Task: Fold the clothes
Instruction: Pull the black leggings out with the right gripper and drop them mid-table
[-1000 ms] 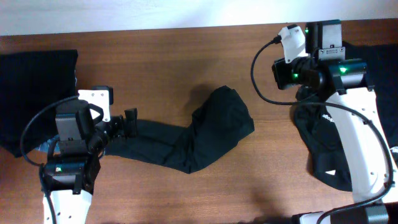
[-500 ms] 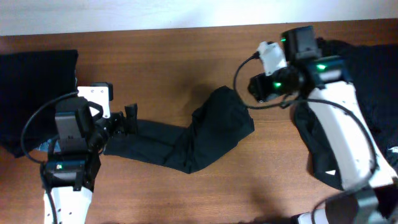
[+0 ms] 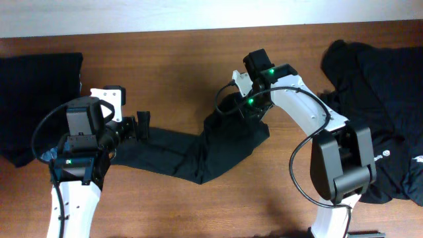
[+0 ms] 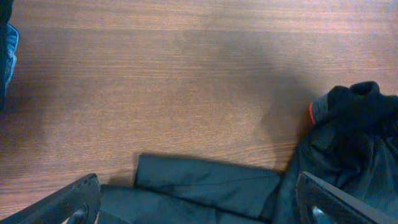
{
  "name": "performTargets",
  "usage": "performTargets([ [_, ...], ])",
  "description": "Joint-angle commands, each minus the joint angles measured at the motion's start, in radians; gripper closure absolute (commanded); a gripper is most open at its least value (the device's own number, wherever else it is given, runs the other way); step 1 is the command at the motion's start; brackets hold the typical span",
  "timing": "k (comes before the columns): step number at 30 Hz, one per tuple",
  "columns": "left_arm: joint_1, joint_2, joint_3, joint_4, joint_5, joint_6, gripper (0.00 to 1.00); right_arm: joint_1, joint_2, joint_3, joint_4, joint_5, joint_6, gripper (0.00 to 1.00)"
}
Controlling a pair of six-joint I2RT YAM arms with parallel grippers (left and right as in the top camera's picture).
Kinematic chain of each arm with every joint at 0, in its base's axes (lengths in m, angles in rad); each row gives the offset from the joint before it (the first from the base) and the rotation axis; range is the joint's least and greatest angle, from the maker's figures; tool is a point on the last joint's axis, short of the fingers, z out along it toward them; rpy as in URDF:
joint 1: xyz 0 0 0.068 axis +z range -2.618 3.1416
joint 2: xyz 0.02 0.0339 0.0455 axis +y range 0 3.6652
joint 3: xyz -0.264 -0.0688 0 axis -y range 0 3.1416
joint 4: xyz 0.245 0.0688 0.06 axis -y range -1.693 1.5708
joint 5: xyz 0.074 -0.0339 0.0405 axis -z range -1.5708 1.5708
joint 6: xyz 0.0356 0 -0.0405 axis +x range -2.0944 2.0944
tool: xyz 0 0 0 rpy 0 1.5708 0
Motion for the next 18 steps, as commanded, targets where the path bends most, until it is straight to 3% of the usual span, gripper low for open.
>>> performTargets([
  [1,-0.004,0.005,0.021,-0.005,0.016,-0.003,0.01,0.005,-0.016,0.024,0.016,0.013,0.013,0.89],
  [2,-0.004,0.008,0.021,-0.011,0.016,-0.003,0.01,0.005,-0.016,0.033,0.017,0.029,0.014,0.96],
  [9,-0.004,0.042,0.021,-0.066,0.015,-0.003,0.02,0.004,-0.020,0.221,0.015,0.102,0.063,0.96],
  [16,-0.004,0.067,0.021,-0.064,0.015,-0.003,0.02,0.003,-0.036,0.717,-0.149,0.106,0.010,0.96],
  [18,-0.004,0.068,0.021,-0.060,0.014,-0.003,0.02,0.008,-0.036,0.931,-0.299,0.006,-0.181,0.96],
])
